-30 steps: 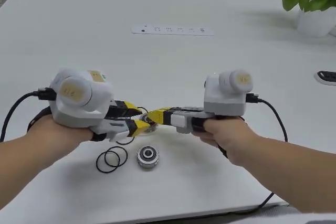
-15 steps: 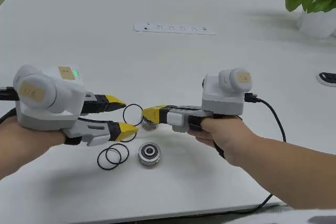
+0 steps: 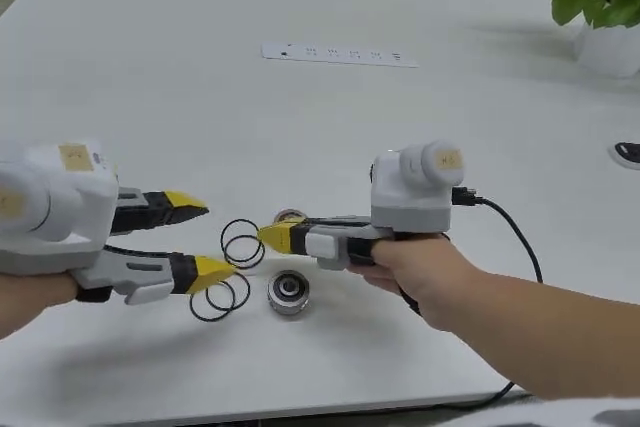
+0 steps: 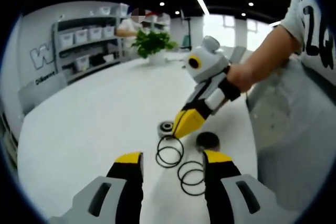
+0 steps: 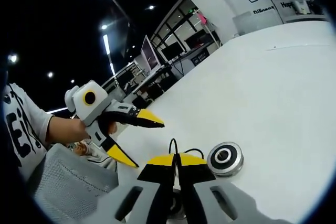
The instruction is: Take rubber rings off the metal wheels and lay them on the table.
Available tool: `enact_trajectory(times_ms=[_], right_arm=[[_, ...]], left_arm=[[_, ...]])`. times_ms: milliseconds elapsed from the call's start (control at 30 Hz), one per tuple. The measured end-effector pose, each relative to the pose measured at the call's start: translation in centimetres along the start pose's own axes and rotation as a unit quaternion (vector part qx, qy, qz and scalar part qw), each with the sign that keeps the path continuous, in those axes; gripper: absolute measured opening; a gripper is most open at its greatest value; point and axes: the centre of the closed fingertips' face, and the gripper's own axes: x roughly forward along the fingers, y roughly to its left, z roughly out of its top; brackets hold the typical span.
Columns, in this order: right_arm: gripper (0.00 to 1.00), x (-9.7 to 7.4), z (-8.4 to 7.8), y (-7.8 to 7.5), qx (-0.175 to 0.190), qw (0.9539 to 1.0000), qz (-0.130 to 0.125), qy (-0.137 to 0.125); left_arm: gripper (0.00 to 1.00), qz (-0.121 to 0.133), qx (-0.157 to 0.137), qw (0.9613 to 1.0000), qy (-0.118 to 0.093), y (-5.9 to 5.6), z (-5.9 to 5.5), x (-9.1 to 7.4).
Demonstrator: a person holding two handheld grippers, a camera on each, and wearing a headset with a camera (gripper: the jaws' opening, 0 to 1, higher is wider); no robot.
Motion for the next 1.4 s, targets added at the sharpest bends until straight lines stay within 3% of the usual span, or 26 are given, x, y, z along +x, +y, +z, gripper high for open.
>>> enact_trajectory(times_ms=[233,533,1200,1400], right_arm=[[0.0,0.3,-1.2,-0.2,-0.01,0.9995,-0.011,0.026],[0.05,-0.2,-1.3,-0.6,-0.026,0.9984,-0.028,0.041],[0.33,-3.0,1.5,0.5,-0.091,0.9949,-0.036,0.022],[0.41,-4.4,1.8,0.6,-0.141,0.9884,-0.043,0.036]], left_arm=[[0.47,0.005,-0.006,1.0,0.002,0.0,-0.4,-0.4],[0.47,0.008,-0.013,0.9999,0.0,-0.1,-0.4,-0.7],[0.52,0.008,-0.016,0.9997,-0.018,-0.7,1.9,-1.6],[0.55,0.006,-0.014,0.9996,-0.024,-0.7,2.7,-1.7]])
